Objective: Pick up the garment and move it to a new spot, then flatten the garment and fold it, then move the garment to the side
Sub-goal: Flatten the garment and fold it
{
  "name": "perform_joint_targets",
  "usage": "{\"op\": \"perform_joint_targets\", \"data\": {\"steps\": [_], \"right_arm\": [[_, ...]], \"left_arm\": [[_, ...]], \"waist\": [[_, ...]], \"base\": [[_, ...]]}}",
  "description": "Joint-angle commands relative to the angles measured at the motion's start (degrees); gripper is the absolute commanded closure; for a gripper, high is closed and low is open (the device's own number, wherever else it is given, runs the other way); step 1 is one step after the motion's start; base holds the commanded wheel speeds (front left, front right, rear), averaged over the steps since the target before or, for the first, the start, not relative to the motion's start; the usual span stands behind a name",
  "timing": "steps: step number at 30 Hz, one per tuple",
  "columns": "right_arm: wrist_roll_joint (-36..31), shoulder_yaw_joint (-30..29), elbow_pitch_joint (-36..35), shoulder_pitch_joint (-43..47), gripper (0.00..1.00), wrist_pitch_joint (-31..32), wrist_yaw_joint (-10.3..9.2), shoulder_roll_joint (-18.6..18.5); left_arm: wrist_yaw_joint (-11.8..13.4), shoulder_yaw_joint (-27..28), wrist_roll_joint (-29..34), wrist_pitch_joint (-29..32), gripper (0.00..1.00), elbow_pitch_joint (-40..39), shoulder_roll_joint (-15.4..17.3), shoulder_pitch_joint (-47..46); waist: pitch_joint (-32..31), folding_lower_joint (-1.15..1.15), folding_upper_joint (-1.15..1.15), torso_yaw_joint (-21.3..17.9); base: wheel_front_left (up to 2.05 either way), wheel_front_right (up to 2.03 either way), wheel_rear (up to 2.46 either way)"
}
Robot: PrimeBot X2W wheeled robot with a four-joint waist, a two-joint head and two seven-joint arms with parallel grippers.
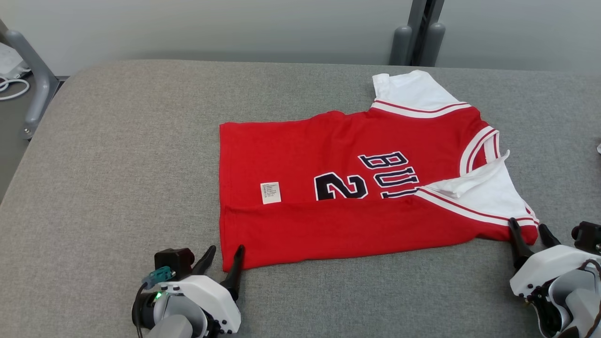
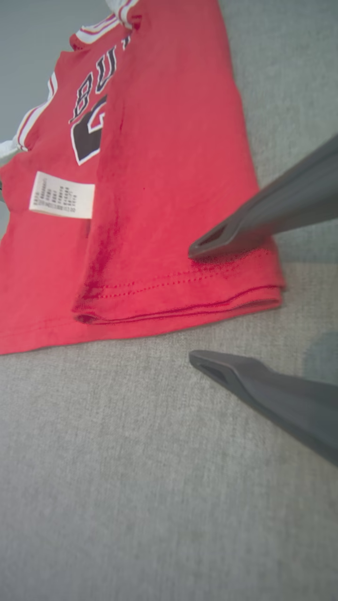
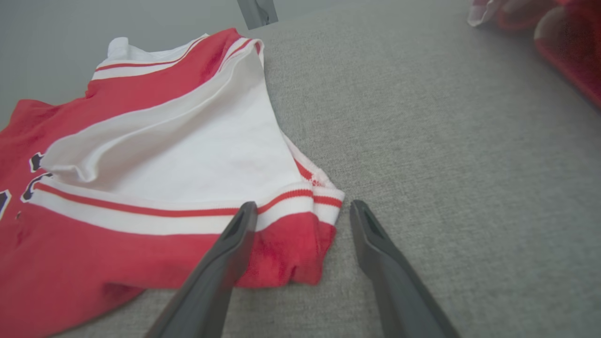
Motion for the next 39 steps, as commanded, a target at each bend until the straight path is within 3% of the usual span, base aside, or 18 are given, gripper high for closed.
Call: {"op": "perform_joint_targets", "data": {"steps": [1,3,4,5,6,20,33,39], "right_arm": [[0.6,0.8,0.6,-0.3,0.00,0.1,0.00,-0.2],[1.3,1.5,1.0,-0.4,0.00,0.1,0.00,-0.2],[2.1,2.6,1.3,-0.4,0.00,0.1,0.00,0.0],[2.5,3.2,1.3,-0.5,0.67,0.1,0.00,0.0],[2.9,4.0,1.1,-0.5,1.00,0.1,0.00,0.0],[8.2,7.6,-0.6,0.4,1.00,0.1,-0.02,-2.5],[15.4,6.9,-1.3,4.7,1.00,0.1,-0.02,-1.5],[17.7,7.1,-3.0,8.1,1.00,0.1,-0.02,-1.4]], "left_arm": [[-0.8,-1.6,-0.9,0.8,0.29,1.5,-0.3,0.5],[-1.3,-3.1,-1.7,0.9,1.00,2.2,-0.4,0.4],[-1.5,-4.1,-2.3,0.9,1.00,2.7,-0.4,0.1],[-1.5,-4.4,-2.7,0.8,1.00,2.9,-0.3,-0.1],[-1.6,-4.7,-2.9,0.8,1.00,3.0,-0.1,-0.3],[-2.6,-4.8,-1.6,0.4,1.00,3.0,0.6,-3.1],[-2.8,-6.9,-1.2,1.3,1.00,6.4,2.1,-1.8],[-2.9,-8.9,-3.2,3.1,1.00,4.1,3.3,0.2]], "waist": [[0.0,0.00,0.00,0.0],[0.0,0.00,0.00,0.0],[-0.2,0.00,0.00,0.1],[-0.3,0.00,0.00,0.2],[-0.4,0.00,0.00,0.2],[-3.0,0.00,0.00,0.1],[-8.5,0.00,0.00,-1.5],[-10.4,0.00,0.00,-2.5]], "base": [[0.00,0.00,0.00],[0.00,0.00,0.00],[0.00,0.00,0.00],[0.00,0.00,0.00],[0.00,0.00,0.00],[0.00,0.00,0.00],[0.00,0.00,0.00],[0.00,0.00,0.00]]}}
